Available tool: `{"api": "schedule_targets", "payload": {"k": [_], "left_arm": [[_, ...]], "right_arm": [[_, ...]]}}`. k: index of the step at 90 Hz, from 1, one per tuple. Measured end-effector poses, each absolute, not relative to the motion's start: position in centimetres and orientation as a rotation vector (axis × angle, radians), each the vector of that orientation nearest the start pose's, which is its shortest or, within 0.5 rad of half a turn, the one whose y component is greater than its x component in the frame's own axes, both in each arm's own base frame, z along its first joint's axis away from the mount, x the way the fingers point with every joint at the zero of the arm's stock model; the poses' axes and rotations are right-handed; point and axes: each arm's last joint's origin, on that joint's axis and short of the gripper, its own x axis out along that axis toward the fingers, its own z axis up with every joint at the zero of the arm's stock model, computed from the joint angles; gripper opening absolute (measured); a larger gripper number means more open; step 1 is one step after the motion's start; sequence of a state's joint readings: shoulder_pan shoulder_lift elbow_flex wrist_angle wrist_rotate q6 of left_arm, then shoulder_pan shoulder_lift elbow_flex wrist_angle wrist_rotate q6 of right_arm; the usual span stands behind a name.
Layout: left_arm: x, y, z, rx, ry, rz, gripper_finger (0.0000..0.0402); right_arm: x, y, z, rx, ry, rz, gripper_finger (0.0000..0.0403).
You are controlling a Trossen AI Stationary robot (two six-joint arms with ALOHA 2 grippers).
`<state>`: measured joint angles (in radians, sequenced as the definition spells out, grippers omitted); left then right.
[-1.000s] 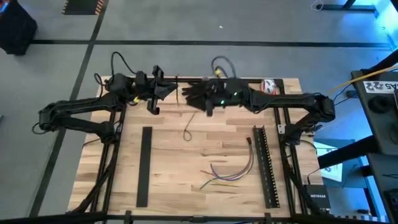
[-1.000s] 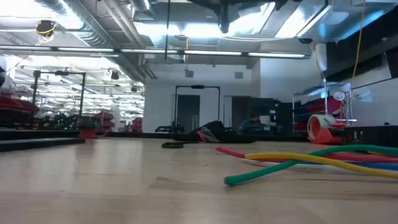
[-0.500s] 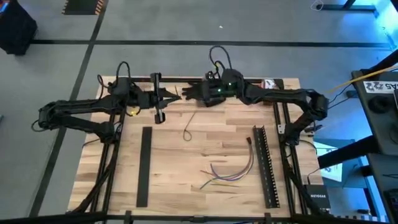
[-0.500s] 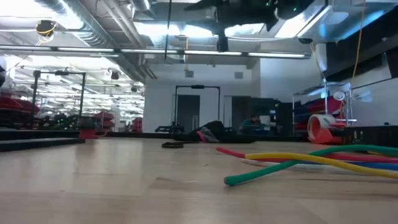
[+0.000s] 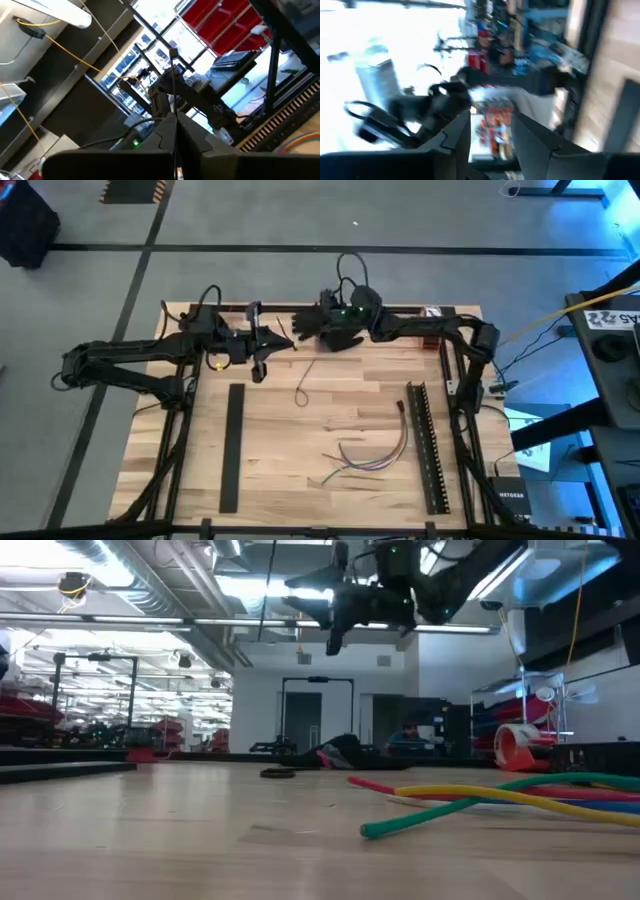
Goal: Ziptie cables
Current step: Insert the black zip tie into the locking head
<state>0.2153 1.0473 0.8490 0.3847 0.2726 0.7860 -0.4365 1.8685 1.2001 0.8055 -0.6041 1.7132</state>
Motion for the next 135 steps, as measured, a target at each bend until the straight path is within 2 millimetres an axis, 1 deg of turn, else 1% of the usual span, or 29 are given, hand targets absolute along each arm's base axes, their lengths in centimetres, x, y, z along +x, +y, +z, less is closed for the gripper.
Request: {"api": "schedule_targets", "payload": {"k": [7,16,25,34,48,62,73,82,92,100,106,110,115,121,135], "left_arm": [[23.0,4.2,36.0,0.826,-0.186,0.013,0.0000],[23.0,4.2,35.9,0.829,-0.186,0.013,0.0000],[23.3,4.3,35.7,0.829,-0.179,0.010,0.0000],[24.1,4.5,35.0,0.823,-0.144,-0.004,0.0000],[25.4,4.5,33.9,0.851,-0.120,-0.026,0.0000],[25.7,4.3,34.2,0.854,-0.166,-0.016,0.0000],[25.7,4.2,34.1,0.839,-0.163,-0.022,0.0000],[25.8,4.2,34.1,0.820,-0.162,-0.024,0.0000],[26.0,4.3,33.8,0.807,-0.150,-0.030,0.0000],[26.1,4.2,33.7,0.785,-0.149,-0.034,0.0000],[26.1,4.2,33.7,0.740,-0.149,-0.037,0.0000],[26.1,4.2,33.8,0.695,-0.152,-0.038,0.0000],[26.1,4.2,33.9,0.607,-0.158,-0.029,0.0000],[26.0,4.3,34.2,0.460,-0.169,0.005,0.0000],[25.9,4.5,34.6,0.077,-0.210,0.038,0.0000]], "right_arm": [[38.4,-16.5,26.2,1.642,0.053,0.228,0.0131],[38.4,-16.5,26.2,1.658,0.076,0.233,0.0133],[38.8,-15.5,26.1,1.682,0.103,0.250,0.0143],[39.1,-14.7,26.3,1.690,0.111,0.275,0.0153],[39.2,-14.6,26.1,1.702,0.140,0.278,0.0159],[39.3,-14.3,26.0,1.707,0.140,0.254,0.0159],[39.3,-14.5,26.0,1.680,0.125,0.249,0.0159],[39.3,-14.5,26.0,1.662,0.118,0.253,0.0148],[39.4,-14.1,26.0,1.645,0.126,0.260,0.0115],[39.5,-13.9,26.0,1.579,0.121,0.264,0.0072],[39.5,-13.9,26.0,1.513,0.112,0.267,0.0028],[39.5,-13.9,26.0,1.449,0.101,0.268,0.0012],[39.5,-14.0,26.1,1.357,0.066,0.255,0.0010],[39.4,-14.3,26.4,1.232,-0.008,0.235,0.0009],[38.9,-14.8,27.9,0.808,-0.190,0.220,0.0003]]}}
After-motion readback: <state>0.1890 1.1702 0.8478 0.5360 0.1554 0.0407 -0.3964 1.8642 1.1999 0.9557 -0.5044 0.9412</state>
